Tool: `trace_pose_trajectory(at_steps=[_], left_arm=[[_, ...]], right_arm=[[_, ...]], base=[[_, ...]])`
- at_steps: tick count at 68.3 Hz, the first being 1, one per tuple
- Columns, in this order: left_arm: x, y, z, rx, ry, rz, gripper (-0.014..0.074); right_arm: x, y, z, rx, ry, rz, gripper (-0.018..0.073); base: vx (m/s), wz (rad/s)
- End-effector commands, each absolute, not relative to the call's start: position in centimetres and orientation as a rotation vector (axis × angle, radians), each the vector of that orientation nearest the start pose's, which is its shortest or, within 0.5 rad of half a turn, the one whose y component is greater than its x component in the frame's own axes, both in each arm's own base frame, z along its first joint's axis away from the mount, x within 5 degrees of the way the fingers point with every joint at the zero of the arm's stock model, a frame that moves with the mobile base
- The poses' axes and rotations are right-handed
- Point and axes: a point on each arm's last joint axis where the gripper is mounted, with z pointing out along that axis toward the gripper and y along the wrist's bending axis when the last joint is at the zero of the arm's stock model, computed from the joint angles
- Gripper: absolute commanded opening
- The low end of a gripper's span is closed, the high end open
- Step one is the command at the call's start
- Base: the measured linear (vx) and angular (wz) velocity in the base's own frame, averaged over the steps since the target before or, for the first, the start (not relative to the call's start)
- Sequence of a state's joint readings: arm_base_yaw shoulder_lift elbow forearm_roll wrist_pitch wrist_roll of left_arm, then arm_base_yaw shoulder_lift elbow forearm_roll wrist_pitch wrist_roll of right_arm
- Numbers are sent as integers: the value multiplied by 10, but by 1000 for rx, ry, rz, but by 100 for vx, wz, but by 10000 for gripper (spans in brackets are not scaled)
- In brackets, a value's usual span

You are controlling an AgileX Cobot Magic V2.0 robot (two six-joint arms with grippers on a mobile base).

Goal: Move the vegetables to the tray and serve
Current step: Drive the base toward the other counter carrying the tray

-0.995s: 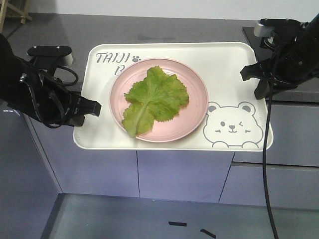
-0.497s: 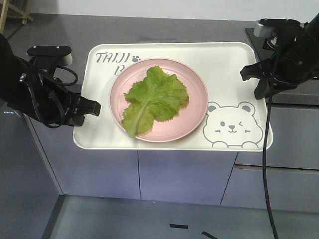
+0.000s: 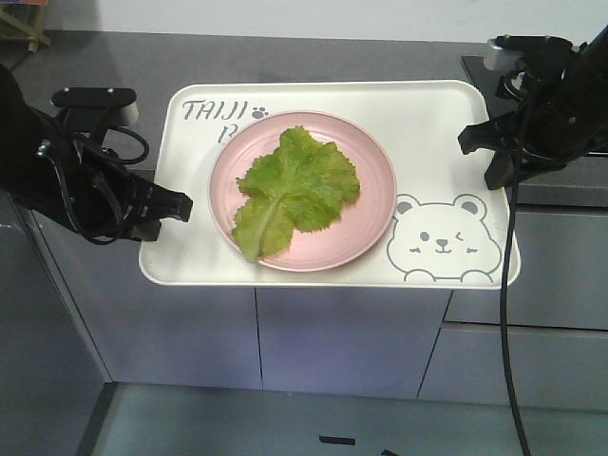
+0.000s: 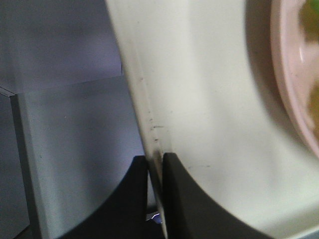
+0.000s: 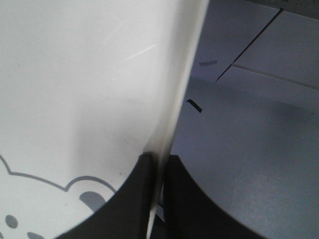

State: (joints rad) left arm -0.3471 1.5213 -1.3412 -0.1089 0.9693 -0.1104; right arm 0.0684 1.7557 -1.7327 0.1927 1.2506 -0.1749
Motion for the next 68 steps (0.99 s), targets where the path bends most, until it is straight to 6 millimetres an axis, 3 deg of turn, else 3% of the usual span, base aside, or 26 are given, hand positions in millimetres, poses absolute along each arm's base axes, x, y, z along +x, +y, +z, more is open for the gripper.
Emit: trace_pose_trajectory(at_steps=[1, 68], left_arm=[[294, -126, 356, 260, 2481, -417, -6], [294, -126, 356, 260, 2482, -417, -6]], right_arm=[[355, 51, 377, -364, 2648, 333, -6], [355, 51, 377, -364, 2648, 333, -6]], base=[[7, -2], [12, -3]])
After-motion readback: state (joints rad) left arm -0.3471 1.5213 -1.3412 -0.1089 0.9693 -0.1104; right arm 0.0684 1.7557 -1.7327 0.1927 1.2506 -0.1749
